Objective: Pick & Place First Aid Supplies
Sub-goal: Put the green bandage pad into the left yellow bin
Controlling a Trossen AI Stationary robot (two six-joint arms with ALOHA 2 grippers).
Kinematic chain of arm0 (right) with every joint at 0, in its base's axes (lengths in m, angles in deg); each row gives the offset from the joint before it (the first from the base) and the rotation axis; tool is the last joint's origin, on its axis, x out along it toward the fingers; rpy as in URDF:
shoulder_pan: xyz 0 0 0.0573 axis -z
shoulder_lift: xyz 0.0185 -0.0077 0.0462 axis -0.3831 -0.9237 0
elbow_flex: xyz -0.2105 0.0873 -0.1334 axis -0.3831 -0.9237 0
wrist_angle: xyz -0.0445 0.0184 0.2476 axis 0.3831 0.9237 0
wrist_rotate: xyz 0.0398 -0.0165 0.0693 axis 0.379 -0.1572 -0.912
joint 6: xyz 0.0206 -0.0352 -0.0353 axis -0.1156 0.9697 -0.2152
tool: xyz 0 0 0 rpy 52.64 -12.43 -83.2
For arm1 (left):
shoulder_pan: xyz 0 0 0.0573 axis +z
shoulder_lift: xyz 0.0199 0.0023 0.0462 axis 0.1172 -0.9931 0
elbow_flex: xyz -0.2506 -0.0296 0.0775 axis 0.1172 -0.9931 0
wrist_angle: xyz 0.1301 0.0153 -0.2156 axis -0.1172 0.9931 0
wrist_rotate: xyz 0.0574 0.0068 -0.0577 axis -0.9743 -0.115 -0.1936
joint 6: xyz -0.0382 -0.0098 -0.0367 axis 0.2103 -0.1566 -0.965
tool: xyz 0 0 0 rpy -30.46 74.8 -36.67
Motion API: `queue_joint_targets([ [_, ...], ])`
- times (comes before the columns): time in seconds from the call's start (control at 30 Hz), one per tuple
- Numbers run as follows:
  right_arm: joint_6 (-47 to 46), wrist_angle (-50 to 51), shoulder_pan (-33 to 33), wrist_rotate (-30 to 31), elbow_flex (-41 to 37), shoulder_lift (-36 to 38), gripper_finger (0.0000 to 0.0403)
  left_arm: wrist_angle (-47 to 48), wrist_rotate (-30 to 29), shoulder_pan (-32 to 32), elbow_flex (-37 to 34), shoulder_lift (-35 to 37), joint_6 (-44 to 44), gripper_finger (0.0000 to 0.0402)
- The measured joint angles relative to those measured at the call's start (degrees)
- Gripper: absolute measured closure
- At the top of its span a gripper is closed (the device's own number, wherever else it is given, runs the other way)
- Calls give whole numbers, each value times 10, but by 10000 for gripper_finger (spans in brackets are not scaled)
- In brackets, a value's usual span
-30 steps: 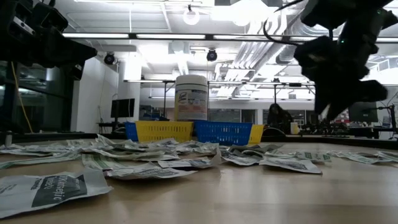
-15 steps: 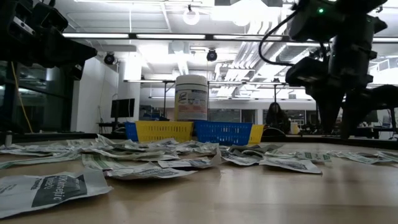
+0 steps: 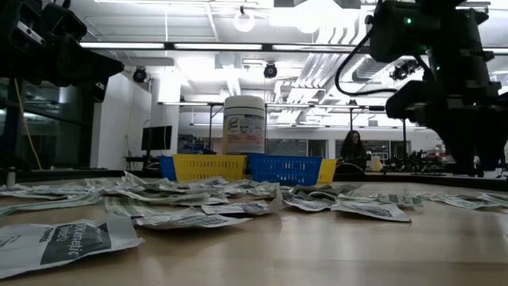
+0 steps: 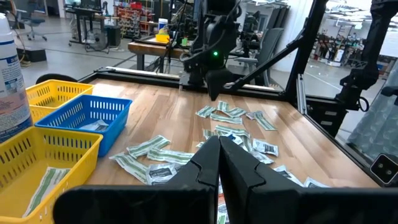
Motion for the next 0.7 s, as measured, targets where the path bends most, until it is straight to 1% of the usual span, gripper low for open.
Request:
queue_joint_targets([
  [0.17, -10, -7, 3, 10, -10, 0, 269, 0, 0, 0, 0, 0, 0, 394],
  [0.5, -17, -44, 7, 6, -45, 0, 269, 0, 0, 0, 0, 0, 0, 394],
  [0.7, -16, -102, 7, 2, -74, 0, 269, 0, 0, 0, 0, 0, 0, 394],
])
